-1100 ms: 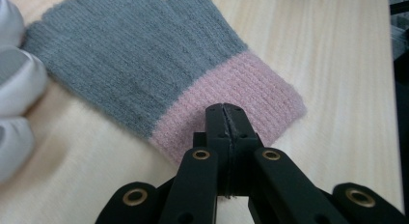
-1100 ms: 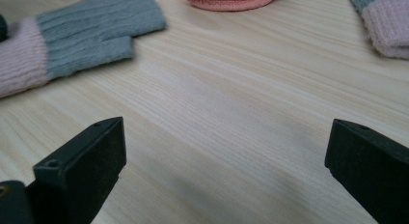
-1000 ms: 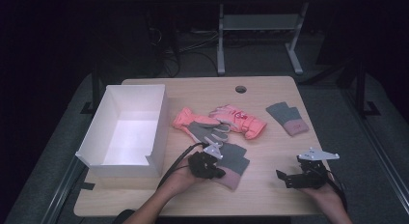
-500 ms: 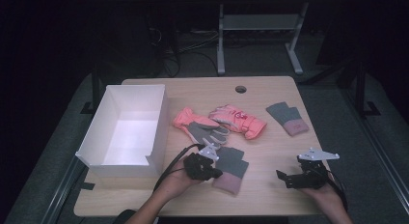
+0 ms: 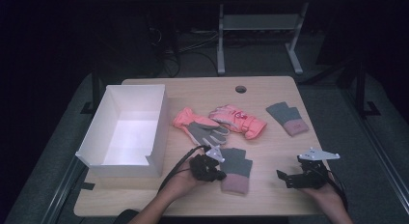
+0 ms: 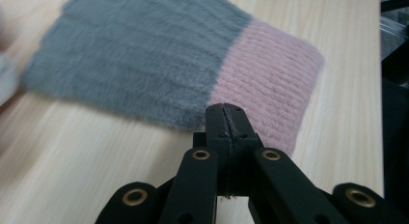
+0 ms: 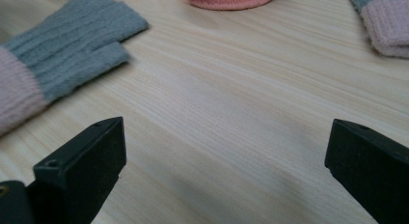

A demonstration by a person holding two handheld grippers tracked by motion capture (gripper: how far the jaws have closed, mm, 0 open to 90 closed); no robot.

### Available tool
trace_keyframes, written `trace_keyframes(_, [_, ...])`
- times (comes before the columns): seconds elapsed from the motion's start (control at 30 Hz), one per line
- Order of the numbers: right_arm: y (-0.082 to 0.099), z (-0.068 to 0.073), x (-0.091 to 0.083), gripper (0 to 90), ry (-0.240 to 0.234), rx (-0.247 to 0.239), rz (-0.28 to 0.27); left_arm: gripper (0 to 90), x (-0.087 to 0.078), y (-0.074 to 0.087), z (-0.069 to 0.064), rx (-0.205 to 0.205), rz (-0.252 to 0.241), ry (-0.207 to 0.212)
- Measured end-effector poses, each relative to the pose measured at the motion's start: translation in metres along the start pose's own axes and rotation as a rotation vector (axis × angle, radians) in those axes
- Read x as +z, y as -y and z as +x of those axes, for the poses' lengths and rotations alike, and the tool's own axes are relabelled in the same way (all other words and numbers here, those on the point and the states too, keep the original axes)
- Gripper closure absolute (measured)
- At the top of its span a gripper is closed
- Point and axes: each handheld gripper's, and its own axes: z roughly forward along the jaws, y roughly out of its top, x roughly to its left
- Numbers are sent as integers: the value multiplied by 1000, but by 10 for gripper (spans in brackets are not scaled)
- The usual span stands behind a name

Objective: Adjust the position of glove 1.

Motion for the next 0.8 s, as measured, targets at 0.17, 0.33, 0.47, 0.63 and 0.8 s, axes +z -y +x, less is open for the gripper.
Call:
trace_keyframes(0.17, [1,-2,-2,6,7,7,-2,897,14,-15,-7,27,0,27])
trace_keyframes(0.33, [1,-3,-3,6,10,8,0,897,26,-26,-14,49,-5,59])
trace_keyframes(0.47, [1,0,-3,6,3,4,11,896,35,-34,-20,60,-17,75])
trace_keyframes(0.63, [0,0,-2,5,-6,1,24,812,30,-32,-18,72,-20,62])
trace_keyframes(0.8, [-3,-2,-1,6,-22,16,58,609,14,-21,-11,38,-48,34])
